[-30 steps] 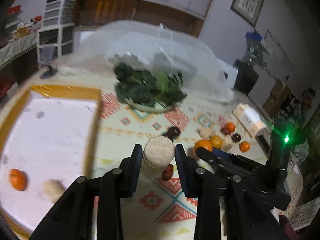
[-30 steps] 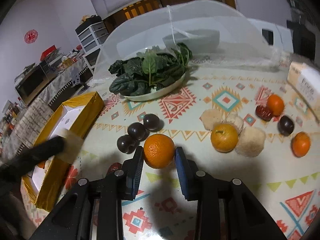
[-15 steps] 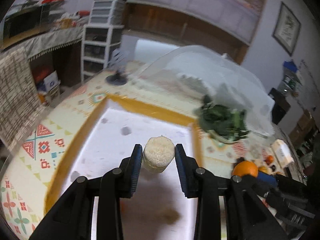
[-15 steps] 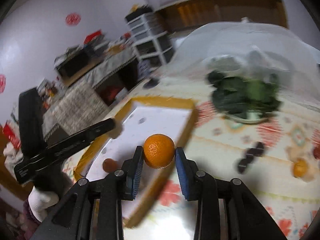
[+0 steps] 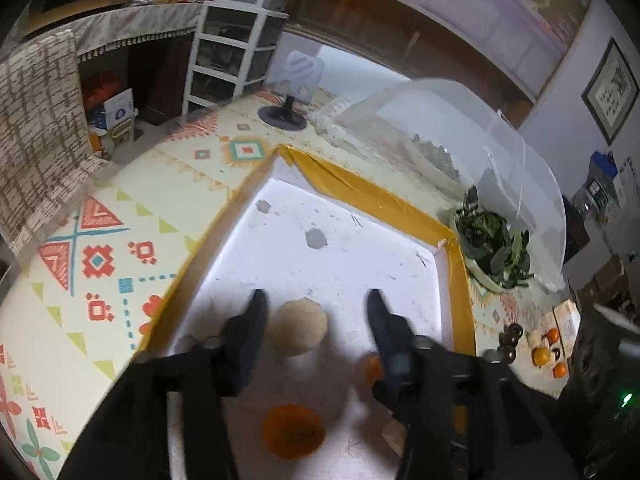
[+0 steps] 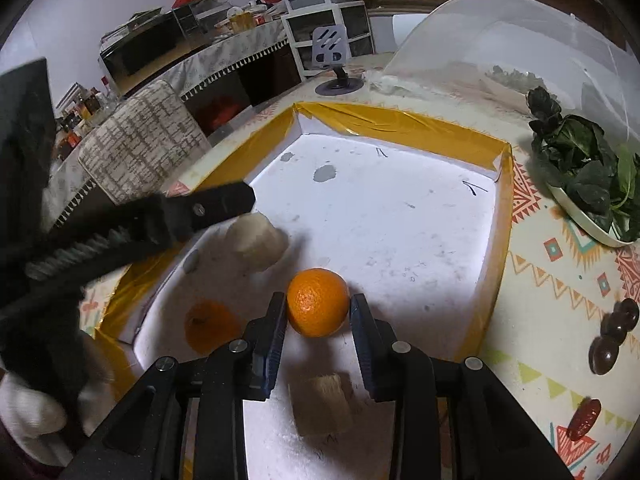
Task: Organize fruits
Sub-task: 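Carry the chunk and orange into the white tray and open both tools, then grasp a red date with the left tool while the right tool grasps a tan cube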
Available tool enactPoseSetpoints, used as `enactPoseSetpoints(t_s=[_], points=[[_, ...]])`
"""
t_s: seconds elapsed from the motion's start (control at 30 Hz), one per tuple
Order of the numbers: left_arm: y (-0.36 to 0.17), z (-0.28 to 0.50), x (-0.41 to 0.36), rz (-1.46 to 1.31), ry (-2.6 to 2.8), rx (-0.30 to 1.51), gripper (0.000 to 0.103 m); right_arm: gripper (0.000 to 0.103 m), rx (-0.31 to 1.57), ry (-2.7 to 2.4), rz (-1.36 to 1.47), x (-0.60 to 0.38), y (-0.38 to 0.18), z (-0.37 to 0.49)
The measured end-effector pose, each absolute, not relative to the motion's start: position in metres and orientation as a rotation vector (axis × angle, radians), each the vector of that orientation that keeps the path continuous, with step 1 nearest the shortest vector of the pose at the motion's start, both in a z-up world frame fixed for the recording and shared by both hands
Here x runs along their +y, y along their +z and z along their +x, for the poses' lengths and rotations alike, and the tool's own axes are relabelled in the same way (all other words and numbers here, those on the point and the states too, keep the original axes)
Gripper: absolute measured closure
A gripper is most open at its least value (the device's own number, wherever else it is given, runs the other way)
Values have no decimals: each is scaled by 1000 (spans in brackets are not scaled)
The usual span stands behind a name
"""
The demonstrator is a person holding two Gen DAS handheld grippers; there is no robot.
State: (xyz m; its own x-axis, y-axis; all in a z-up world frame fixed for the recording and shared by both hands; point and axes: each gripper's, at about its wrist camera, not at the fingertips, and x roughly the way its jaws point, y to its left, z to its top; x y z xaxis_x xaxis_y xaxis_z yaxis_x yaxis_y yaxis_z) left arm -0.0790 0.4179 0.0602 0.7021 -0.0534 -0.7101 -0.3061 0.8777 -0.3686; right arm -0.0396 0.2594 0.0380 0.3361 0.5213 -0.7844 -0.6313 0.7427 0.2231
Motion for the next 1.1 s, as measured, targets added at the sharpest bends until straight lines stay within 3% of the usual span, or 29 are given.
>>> enactPoseSetpoints(t_s=[0.17,0.37,0.53,0.6,0.93,1.1], points=[[77,-94,416,-509,149,742,40,57,902,745,-126,249,58,-49],[112,-114,392,-463,144,674,18,55,769,677,-77,198,99,-59],[135,-125,359,-465,43,640,17,19,608,511,-40,113,135,-72],[141,-126,339,-452,-1,641,17,11,582,442,-20,69,144,-72],[108,-97,230,-379,-169,768,15,12,695,158,135,-127,118,-60],[72,-72,185,-352,-212,867,15,23,780,175,160,-153,88,-51]])
